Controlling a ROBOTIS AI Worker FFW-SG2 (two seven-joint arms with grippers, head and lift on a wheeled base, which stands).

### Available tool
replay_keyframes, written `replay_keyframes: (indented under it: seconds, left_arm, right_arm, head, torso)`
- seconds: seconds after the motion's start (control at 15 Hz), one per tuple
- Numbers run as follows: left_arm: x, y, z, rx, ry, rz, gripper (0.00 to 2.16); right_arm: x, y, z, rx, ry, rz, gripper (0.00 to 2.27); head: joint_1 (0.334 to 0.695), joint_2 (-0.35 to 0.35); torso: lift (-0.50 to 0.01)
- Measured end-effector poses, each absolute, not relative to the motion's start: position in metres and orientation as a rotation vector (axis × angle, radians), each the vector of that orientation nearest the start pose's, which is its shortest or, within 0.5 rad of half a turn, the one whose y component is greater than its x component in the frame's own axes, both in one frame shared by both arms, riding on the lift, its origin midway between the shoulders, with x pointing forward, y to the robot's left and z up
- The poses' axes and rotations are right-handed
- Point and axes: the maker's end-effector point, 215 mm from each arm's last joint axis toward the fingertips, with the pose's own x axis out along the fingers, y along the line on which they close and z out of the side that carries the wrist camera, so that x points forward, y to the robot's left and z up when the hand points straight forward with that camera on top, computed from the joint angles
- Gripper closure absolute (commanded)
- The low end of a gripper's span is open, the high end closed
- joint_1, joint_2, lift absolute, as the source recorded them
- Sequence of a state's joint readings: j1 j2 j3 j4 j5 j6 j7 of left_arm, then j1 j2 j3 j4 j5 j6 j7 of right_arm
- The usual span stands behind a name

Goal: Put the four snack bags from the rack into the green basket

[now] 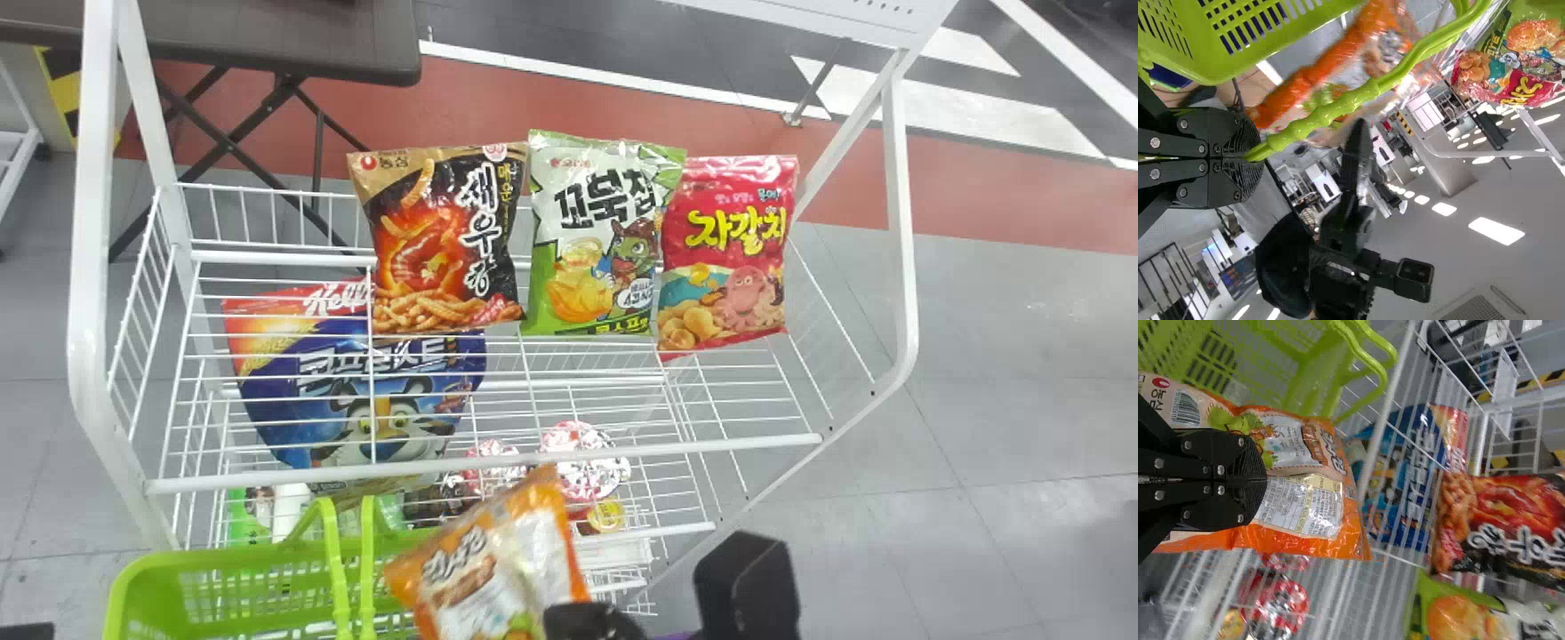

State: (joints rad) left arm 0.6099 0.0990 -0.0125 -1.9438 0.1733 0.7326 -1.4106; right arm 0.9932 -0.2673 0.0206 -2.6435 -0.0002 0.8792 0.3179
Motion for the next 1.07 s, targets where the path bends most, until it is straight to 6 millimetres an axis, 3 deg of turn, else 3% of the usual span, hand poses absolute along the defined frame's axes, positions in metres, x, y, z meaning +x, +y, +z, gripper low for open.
replay_keyframes:
  seconds: [0.13, 0.33, 0.67, 0.93, 1.07]
  left_arm:
    - [0.16, 0.024, -0.447, -0.749, 0.752, -1.362, 2.03]
    - [0.156, 0.022, -0.445, -0.748, 0.755, -1.368, 2.03]
    - [0.149, 0.014, -0.443, -0.743, 0.763, -1.388, 2.03]
    - [0.147, 0.012, -0.445, -0.735, 0.77, -1.391, 2.02]
    - [0.147, 0.01, -0.446, -0.73, 0.775, -1.388, 2.03]
  right_arm:
    - [0.2, -0.144, -0.456, -0.046, 0.863, 0.511, 2.19]
    - [0.199, -0.117, -0.47, 0.005, 0.858, 0.563, 2.19]
    - [0.204, -0.078, -0.479, 0.056, 0.84, 0.666, 2.19]
    - [0.188, -0.056, -0.495, 0.104, 0.898, 0.763, 2.04]
    - [0.179, -0.056, -0.507, 0.119, 0.949, 0.781, 1.41]
  head:
    - [0.695, -0.35]
    - [0.695, -0.35]
    - [0.695, -0.247]
    - [0.695, -0.19]
    - [0.695, -0.197]
  torso:
    - [-0.007]
    - [-0.007]
    - [-0.007]
    - [-0.007]
    - [-0.007]
